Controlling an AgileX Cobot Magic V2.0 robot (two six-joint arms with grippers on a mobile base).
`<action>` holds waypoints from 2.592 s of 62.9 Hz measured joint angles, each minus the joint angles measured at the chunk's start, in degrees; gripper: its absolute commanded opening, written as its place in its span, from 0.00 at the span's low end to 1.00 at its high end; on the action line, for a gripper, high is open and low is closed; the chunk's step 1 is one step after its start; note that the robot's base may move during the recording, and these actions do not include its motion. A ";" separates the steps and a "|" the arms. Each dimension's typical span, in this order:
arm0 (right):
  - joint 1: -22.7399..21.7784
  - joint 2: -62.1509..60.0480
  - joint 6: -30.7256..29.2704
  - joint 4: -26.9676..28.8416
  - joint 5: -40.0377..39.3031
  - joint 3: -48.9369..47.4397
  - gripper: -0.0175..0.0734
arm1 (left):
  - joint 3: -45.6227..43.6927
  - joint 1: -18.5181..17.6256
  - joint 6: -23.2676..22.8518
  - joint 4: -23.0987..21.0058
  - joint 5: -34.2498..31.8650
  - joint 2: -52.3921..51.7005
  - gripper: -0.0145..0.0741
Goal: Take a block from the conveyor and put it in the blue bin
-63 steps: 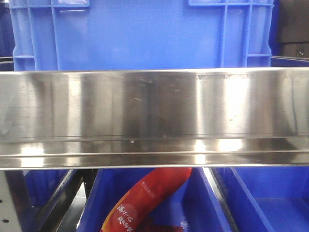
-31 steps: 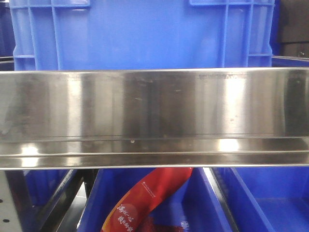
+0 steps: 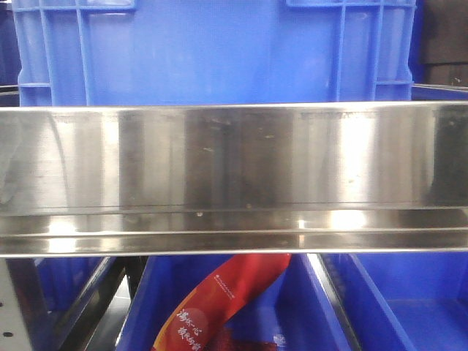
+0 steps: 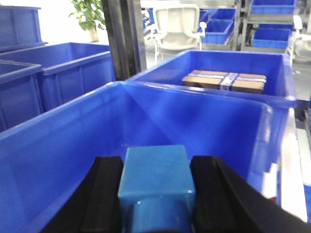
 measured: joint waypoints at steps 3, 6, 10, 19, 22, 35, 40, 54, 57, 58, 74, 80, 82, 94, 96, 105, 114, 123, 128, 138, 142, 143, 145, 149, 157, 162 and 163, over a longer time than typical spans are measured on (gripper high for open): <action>0.40 0.67 0.00 0.00 -0.69 0.00 0.02 | -0.65 0.00 -0.75 -1.18 -0.58 1.29 0.04; 0.64 1.35 0.00 0.00 -1.08 0.00 0.02 | -0.76 0.00 -1.17 -2.81 -1.01 2.21 0.04; 0.85 2.27 0.00 0.00 -1.30 0.00 0.02 | -0.90 0.00 -1.30 -4.45 -1.24 2.81 0.07; 0.97 3.53 0.00 0.00 -1.38 0.00 0.10 | -1.12 0.00 -1.41 -5.40 -1.51 3.04 0.36; 0.97 3.62 0.00 0.00 -1.53 0.00 0.18 | -1.12 0.00 -1.41 -5.40 -1.62 3.04 0.47; 0.97 3.86 0.13 0.00 -2.11 0.00 0.78 | -1.12 0.00 -1.41 -5.40 -1.61 3.04 0.66; 0.97 4.15 0.13 0.00 -2.35 0.00 0.82 | -1.12 0.00 -1.41 -5.40 -1.61 3.30 0.63; 0.97 4.34 0.13 0.00 -2.35 0.00 0.71 | -1.12 0.00 -1.50 -5.40 -0.70 4.84 0.43; 0.97 4.34 0.13 0.11 -2.00 0.00 0.60 | -1.12 0.00 -1.50 -5.40 -0.54 4.84 0.30; 0.97 4.34 0.13 0.11 -1.70 0.00 0.56 | -1.12 0.00 -1.50 -5.40 -0.54 4.84 0.26; 0.97 3.78 0.13 0.11 1.17 0.00 0.01 | -1.16 0.00 -1.54 -1.91 -0.54 4.84 0.04; 0.84 3.63 0.13 0.11 0.57 0.00 0.01 | -1.16 0.00 -1.54 -0.29 -0.15 4.71 0.04; 0.56 3.14 0.13 0.11 0.59 0.00 0.01 | -1.16 0.00 -1.54 0.12 0.11 4.34 0.04; -3.92 -4.49 0.13 0.11 2.96 0.00 0.02 | 1.00 0.00 -1.54 1.80 -1.09 -2.83 0.04; -5.31 -5.68 0.13 0.11 3.74 0.00 0.02 | 2.30 0.00 -1.54 1.93 -2.52 -4.61 0.04; -10.44 -12.08 0.13 0.11 3.86 5.26 0.02 | 10.58 0.00 -1.54 2.45 -8.87 -11.73 0.04; -12.36 -20.41 0.13 0.11 -1.50 16.71 0.02 | 24.21 0.00 -1.54 2.57 -18.47 -19.79 0.04; -12.36 -28.08 0.13 0.11 -3.61 27.85 0.02 | 36.72 0.40 -1.54 -0.27 -24.30 -27.43 0.04; -12.36 -32.70 0.13 0.11 -3.73 33.80 0.02 | 42.94 1.55 -1.54 -1.37 -24.30 -32.40 0.04; -12.36 -42.84 0.13 -1.63 -3.86 42.30 0.02 | 51.71 5.10 -1.54 -1.85 -22.49 -41.97 0.04; -12.36 -45.86 0.13 -2.14 -3.99 44.72 0.02 | 53.47 6.70 -1.54 -0.72 -21.19 -45.80 0.04; -12.36 -46.88 0.13 -2.12 -3.99 45.21 0.01 | 53.85 7.12 -1.65 -0.34 -20.73 -46.64 0.04; -12.47 -48.10 0.13 -2.22 -4.09 46.11 0.01 | 54.76 8.22 -1.65 0.45 -19.62 -48.18 0.04; -12.47 -50.08 0.13 -2.37 -4.20 47.74 0.01 | 56.19 9.99 -1.65 1.82 -17.87 -51.24 0.04; -12.57 -52.33 0.13 -2.47 -4.32 49.00 0.01 | 58.14 13.58 -1.65 2.74 -15.81 -56.59 0.04; -12.57 -52.60 0.13 -2.47 -4.42 49.04 0.01 | 58.28 15.26 -1.65 2.88 -15.57 -59.19 0.04; -12.57 -52.60 0.13 -2.47 -4.42 49.04 0.01 | 58.28 15.49 -1.65 2.88 -15.57 -59.92 0.04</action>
